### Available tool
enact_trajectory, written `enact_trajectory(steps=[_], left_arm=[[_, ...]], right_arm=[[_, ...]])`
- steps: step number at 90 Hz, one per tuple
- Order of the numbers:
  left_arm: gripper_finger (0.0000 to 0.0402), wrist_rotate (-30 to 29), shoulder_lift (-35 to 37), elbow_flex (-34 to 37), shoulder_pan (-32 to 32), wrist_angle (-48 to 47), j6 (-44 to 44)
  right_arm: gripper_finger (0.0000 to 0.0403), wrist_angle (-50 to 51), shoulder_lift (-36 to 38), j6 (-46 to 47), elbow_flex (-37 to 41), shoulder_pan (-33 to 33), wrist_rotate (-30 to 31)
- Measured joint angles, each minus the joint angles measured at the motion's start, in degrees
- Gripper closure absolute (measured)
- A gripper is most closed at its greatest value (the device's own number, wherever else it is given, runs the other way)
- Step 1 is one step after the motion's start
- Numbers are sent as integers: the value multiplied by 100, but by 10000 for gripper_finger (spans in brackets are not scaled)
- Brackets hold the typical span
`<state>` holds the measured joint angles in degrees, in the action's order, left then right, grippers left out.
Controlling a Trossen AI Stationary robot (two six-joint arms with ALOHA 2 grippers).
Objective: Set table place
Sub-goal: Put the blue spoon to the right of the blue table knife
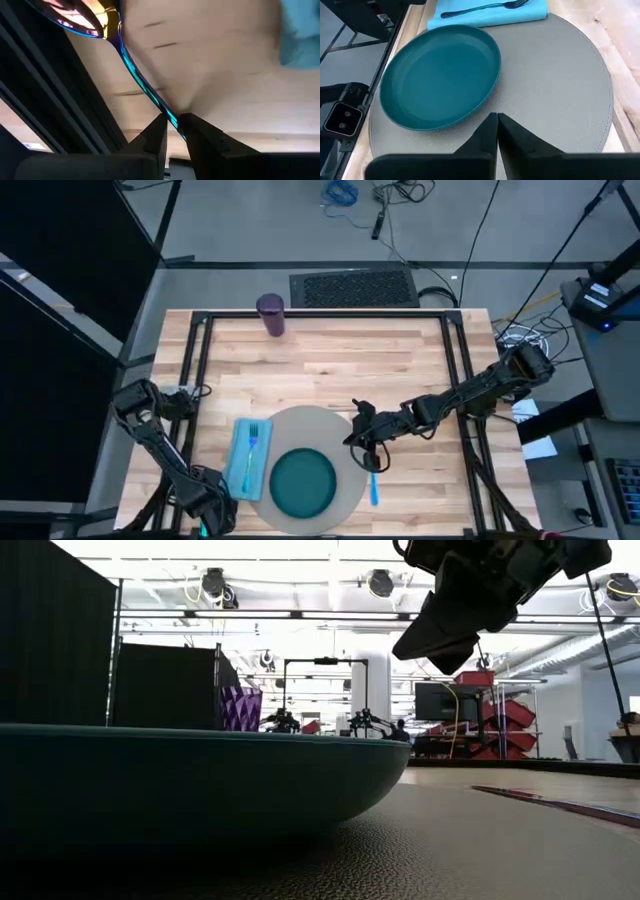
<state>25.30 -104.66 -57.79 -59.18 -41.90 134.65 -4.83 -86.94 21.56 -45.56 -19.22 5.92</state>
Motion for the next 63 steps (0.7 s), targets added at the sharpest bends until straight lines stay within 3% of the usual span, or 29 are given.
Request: enact_trajectory(steps=[28, 63], left_arm=[[349, -269, -59, -14, -28, -90, -186], [349, -974, -63, -18, 265, -977, -1243]], right_arm=[[403, -10, -7, 7, 0, 0, -1], [403, -76, -9, 24, 0, 0, -1]])
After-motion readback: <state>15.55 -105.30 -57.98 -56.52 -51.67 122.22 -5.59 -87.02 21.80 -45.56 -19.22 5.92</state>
